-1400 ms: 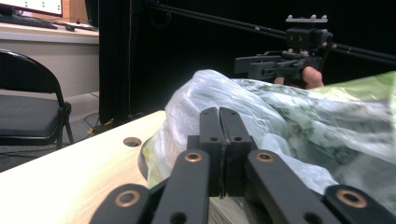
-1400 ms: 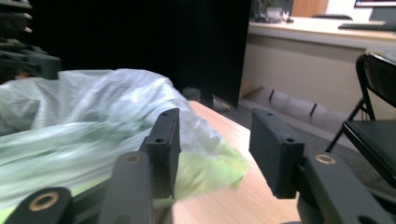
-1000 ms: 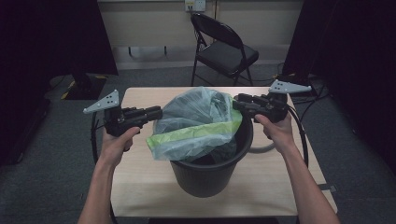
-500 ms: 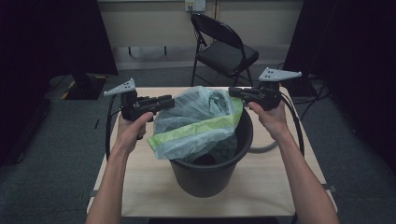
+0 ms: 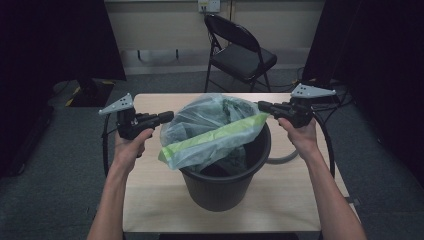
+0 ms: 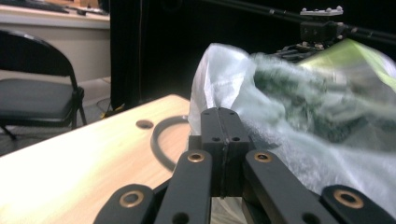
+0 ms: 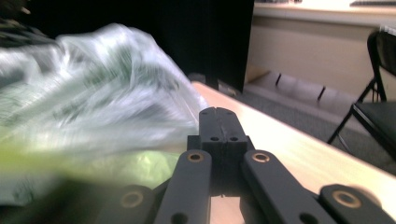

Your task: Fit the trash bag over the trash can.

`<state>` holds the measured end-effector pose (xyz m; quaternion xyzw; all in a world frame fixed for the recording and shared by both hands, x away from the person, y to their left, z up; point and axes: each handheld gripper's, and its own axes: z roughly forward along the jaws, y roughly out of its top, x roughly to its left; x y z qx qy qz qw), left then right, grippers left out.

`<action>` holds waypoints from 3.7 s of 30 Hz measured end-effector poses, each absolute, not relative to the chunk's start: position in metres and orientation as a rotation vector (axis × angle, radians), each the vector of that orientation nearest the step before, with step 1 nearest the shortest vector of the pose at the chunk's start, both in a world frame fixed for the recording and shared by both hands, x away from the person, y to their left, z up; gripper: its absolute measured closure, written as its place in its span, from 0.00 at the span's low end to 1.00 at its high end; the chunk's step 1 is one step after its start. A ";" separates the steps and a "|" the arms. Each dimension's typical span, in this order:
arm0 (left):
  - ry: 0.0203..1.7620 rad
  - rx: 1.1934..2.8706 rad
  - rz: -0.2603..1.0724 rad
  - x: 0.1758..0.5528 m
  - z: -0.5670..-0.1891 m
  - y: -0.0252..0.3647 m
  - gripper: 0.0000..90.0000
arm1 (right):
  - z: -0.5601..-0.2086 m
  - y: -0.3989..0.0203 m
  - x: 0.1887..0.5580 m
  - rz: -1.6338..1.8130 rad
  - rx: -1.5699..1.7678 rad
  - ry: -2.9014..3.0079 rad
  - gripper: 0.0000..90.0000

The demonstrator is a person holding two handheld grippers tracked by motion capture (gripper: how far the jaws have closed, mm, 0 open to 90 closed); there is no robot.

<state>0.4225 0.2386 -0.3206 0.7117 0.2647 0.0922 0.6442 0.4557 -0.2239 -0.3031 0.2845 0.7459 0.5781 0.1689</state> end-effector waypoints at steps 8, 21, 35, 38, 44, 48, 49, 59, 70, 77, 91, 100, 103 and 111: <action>0.609 1.554 0.194 0.419 -0.322 0.248 0.87 | -0.325 -0.208 0.471 1.637 0.845 2.139 0.96; 0.574 1.561 0.147 0.447 -0.307 0.215 0.76 | -0.276 -0.202 0.471 1.678 0.779 2.043 0.80; 0.530 1.568 0.218 0.410 -0.305 0.237 0.99 | -0.273 -0.208 0.437 1.724 0.733 2.056 0.63; 0.533 1.549 0.201 0.414 -0.305 0.239 0.92 | -0.278 -0.209 0.439 1.717 0.761 2.090 0.62; 0.564 1.556 0.215 0.433 -0.297 0.225 0.56 | -0.287 -0.204 0.446 1.727 0.761 2.146 0.75; 0.587 1.571 0.185 0.446 -0.302 0.215 0.55 | -0.287 -0.202 0.451 1.771 0.745 2.147 0.90; 0.585 1.572 0.176 0.448 -0.303 0.214 0.59 | -0.286 -0.202 0.452 1.776 0.741 2.145 0.93; 0.559 1.559 0.192 0.434 -0.305 0.223 0.98 | -0.272 -0.188 0.474 1.755 0.756 2.121 0.99; 0.567 1.587 0.218 0.407 -0.310 0.238 1.00 | -0.267 -0.198 0.445 1.737 0.725 2.152 0.61; 0.541 1.530 0.189 0.414 -0.302 0.241 0.86 | -0.278 -0.198 0.449 1.695 0.766 2.237 0.60; 0.571 1.560 0.138 0.432 -0.306 0.217 0.66 | -0.277 -0.193 0.471 1.734 0.779 2.140 1.00; 0.577 1.555 0.134 0.424 -0.310 0.222 0.69 | -0.311 -0.209 0.480 1.674 0.889 2.171 1.00; 0.572 1.552 0.126 0.426 -0.310 0.222 0.68 | -0.325 -0.205 0.479 1.650 0.895 2.230 1.00; 0.573 1.512 0.115 0.442 -0.299 0.216 0.58 | -0.316 -0.207 0.482 1.658 0.908 2.170 0.85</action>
